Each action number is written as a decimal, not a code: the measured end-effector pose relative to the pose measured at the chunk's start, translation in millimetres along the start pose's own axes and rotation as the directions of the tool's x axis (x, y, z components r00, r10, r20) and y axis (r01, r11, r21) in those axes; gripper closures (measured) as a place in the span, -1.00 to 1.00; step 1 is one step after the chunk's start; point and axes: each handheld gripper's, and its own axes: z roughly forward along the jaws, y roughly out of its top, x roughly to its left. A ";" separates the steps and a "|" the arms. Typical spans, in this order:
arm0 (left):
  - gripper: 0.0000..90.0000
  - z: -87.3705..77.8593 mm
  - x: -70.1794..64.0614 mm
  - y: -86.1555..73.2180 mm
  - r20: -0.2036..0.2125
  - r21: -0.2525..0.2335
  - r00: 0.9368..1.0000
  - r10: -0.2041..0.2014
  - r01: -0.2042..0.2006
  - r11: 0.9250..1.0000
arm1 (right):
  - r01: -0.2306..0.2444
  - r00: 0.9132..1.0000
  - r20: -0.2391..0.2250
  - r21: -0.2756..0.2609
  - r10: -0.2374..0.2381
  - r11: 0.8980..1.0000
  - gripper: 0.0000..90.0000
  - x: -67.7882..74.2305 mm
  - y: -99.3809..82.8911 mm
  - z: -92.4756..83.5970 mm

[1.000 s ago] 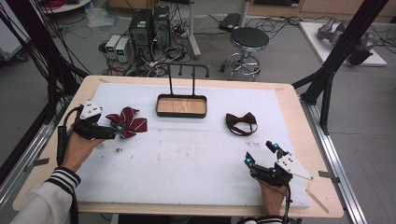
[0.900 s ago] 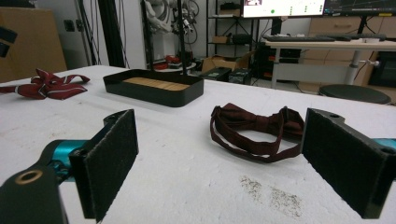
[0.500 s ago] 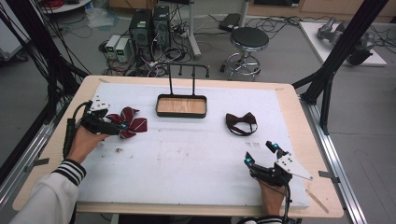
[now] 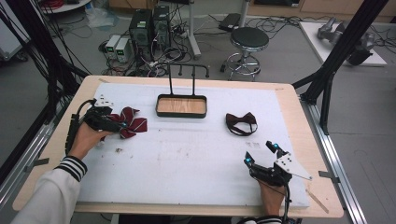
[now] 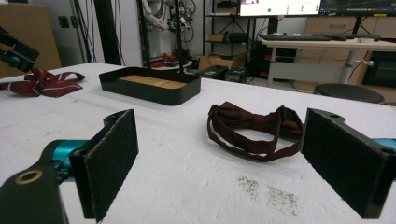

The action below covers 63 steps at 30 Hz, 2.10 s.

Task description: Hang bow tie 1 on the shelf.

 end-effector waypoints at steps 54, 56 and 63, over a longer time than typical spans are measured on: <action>0.28 27.7 2.2 8.0 0.068 0.263 0.994 -0.086 0.065 0.963 | -0.003 1.000 0.004 -0.011 0.003 1.000 -0.77 -0.7 -0.3 -0.6; 0.34 27.9 2.0 8.1 0.063 0.264 0.993 -0.098 0.078 0.961 | -0.002 1.000 0.005 -0.010 0.002 1.000 -0.77 -0.8 -0.3 -0.6; 0.43 27.5 0.6 10.3 0.045 0.284 0.992 -0.119 0.102 0.953 | -0.010 1.000 0.004 -0.010 0.010 1.000 -0.77 -0.3 -0.4 -1.2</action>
